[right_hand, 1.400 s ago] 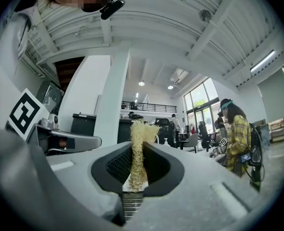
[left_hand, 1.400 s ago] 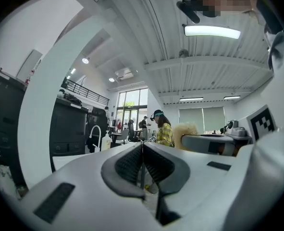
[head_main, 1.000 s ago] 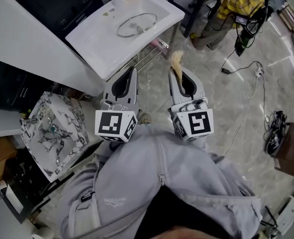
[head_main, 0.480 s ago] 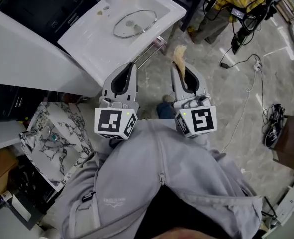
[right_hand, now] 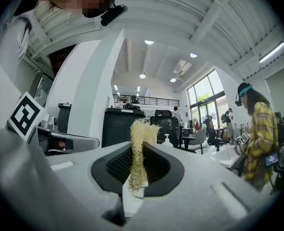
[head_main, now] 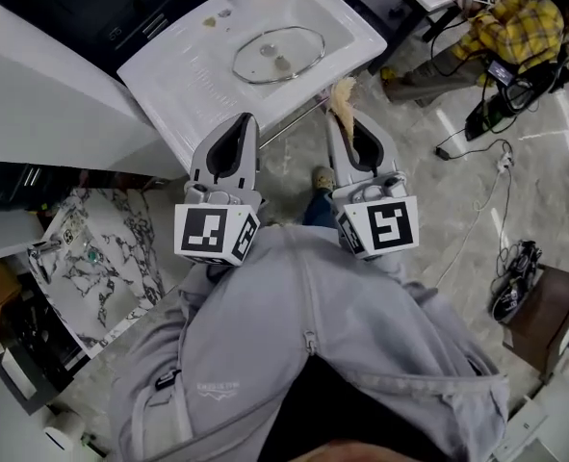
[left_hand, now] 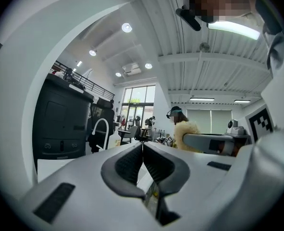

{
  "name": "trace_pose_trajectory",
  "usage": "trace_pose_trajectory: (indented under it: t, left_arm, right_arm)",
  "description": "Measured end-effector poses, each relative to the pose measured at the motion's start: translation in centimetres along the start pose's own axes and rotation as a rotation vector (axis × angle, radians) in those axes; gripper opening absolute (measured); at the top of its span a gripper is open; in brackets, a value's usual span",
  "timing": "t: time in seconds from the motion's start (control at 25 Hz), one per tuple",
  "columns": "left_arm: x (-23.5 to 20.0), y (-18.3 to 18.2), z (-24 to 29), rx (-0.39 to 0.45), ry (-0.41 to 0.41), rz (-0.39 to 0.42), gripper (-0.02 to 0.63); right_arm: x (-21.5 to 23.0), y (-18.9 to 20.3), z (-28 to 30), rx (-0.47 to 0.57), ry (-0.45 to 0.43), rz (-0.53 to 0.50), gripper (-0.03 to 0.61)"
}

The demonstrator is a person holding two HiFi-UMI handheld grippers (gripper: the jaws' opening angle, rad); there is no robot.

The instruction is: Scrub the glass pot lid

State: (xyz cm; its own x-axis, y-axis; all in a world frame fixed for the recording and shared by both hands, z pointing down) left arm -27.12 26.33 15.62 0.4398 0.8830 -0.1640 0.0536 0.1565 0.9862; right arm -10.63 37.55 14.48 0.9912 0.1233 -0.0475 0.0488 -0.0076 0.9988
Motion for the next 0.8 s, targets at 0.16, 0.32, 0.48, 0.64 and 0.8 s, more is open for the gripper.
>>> trace_pose_trajectory:
  t: [0.16, 0.32, 0.48, 0.64, 0.8]
  left_arm:
    - [-0.2, -0.4, 3.7, 0.016, -0.075, -0.002, 0.008]
    - [0.7, -0.9, 7.3, 0.028, -0.151, 0.007, 0.008]
    - [1.4, -1.1, 10.5, 0.044, -0.232, 0.016, 0.008]
    - [2.8, -0.4, 11.9, 0.061, -0.303, 0.024, 0.008]
    - [4.9, 0.7, 12.4, 0.077, -0.372, 0.037, 0.008]
  right_arm:
    - [3.7, 0.1, 3.3, -0.004, -0.069, -0.002, 0.035]
    - [7.8, -0.1, 6.3, 0.002, -0.139, -0.005, 0.035]
    - [11.4, 0.1, 9.2, 0.008, -0.214, -0.003, 0.035]
    - [14.1, 0.9, 10.1, 0.021, -0.27, -0.002, 0.035]
    - [15.9, 1.8, 10.0, 0.035, -0.339, -0.001, 0.035]
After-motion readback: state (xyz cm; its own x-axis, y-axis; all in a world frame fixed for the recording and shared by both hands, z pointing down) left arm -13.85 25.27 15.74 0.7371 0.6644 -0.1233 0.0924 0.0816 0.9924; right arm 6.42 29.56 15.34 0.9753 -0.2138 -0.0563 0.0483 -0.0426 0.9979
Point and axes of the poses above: the fingertips, and each gripper's own axes: z forward along the fingers, x to its right, y out of its underside, the point moved 9 cm from there along -z, backward along the fingers, and after that the axes turned 4 degrees about y, right-handed, at the moved point
